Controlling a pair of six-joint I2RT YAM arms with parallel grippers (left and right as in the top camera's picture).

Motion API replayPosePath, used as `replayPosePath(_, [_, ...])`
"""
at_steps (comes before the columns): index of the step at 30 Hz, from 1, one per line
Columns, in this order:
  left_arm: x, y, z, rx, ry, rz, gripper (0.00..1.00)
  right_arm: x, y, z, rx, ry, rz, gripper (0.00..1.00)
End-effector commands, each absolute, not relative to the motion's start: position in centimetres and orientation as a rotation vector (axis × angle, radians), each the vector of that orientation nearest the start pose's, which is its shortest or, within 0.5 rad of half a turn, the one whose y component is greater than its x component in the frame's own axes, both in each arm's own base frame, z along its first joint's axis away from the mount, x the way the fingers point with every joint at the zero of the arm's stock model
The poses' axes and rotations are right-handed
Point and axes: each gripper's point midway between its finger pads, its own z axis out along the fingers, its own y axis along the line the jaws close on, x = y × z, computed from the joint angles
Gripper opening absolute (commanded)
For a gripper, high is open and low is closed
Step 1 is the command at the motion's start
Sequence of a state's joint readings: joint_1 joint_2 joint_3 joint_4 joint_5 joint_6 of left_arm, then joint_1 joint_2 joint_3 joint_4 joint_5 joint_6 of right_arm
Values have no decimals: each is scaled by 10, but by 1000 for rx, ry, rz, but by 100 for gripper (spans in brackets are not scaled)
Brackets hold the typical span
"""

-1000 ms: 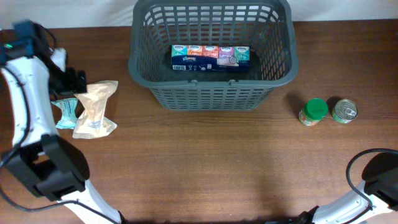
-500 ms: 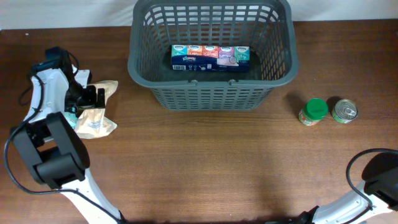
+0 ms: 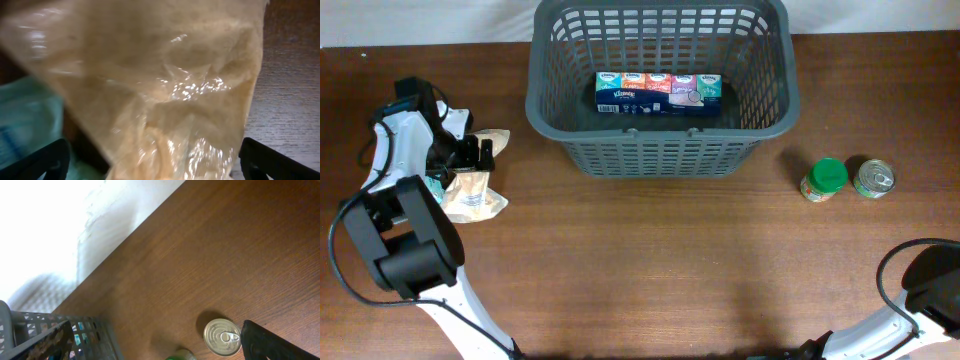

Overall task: Pack container
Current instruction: 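Move the left gripper to the tan snack bag and grasp it, then carry the tan snack bag into the basket and release it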

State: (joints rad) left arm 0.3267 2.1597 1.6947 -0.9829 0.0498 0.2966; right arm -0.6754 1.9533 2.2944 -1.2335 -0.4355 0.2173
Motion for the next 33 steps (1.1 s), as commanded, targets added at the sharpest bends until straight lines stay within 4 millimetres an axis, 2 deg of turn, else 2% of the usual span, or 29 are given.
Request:
replayPosePath(1, [416, 111, 0, 10, 3071, -168, 98, 415, -239, 324, 847, 2207, 316, 99])
replayPosePath(8, [415, 100, -23, 56, 3118, -163, 98, 415, -239, 324, 847, 2207, 316, 99])
replayPosePath(11, [414, 99, -25, 58, 3123, -165, 89, 415, -239, 324, 847, 2207, 316, 99])
replayPosePath(12, [414, 99, -25, 58, 3123, -165, 77, 415, -239, 324, 847, 2207, 316, 99])
replayPosePath(13, [414, 99, -25, 58, 3123, -164, 59, 415, -239, 324, 848, 2207, 316, 99])
replayPosePath(14, [415, 99, -25, 58, 3122, -164, 39, 415, -239, 324, 847, 2207, 316, 99])
replayPosePath(15, [414, 99, -25, 56, 3123, -164, 13, 415, -239, 324, 847, 2207, 316, 99])
replayPosePath(16, [413, 103, -24, 29, 3134, -134, 2, 415, -239, 324, 847, 2207, 316, 99])
replayPosePath(20, [414, 122, -7, -49, 3159, 28, 2, 415, -239, 324, 847, 2207, 316, 99])
replayPosePath(22, [425, 126, 17, -49, 3132, 46, 2, 415, -239, 324, 847, 2207, 316, 99])
replayPosePath(24, [438, 130, 51, -48, 3086, 64, 2, 415, -239, 324, 847, 2207, 316, 99])
replayPosePath(25, [447, 132, 76, -48, 3048, 79, 2, 415, -239, 324, 847, 2207, 316, 99])
replayPosePath(26, [450, 133, 87, -48, 3028, 85, 2, 415, -239, 324, 847, 2207, 316, 99])
replayPosePath(27, [458, 134, 112, -47, 2984, 97, 2, 415, -239, 324, 847, 2207, 316, 99])
replayPosePath(28, [468, 136, 153, -44, 2902, 120, 2, 415, -239, 324, 847, 2208, 316, 99])
replayPosePath(30, [479, 133, 210, -31, 2766, 146, 2, 415, -239, 324, 847, 2207, 316, 99])
replayPosePath(33, [492, 116, 286, 50, 2550, 132, 2, 415, -239, 324, 847, 2207, 316, 99])
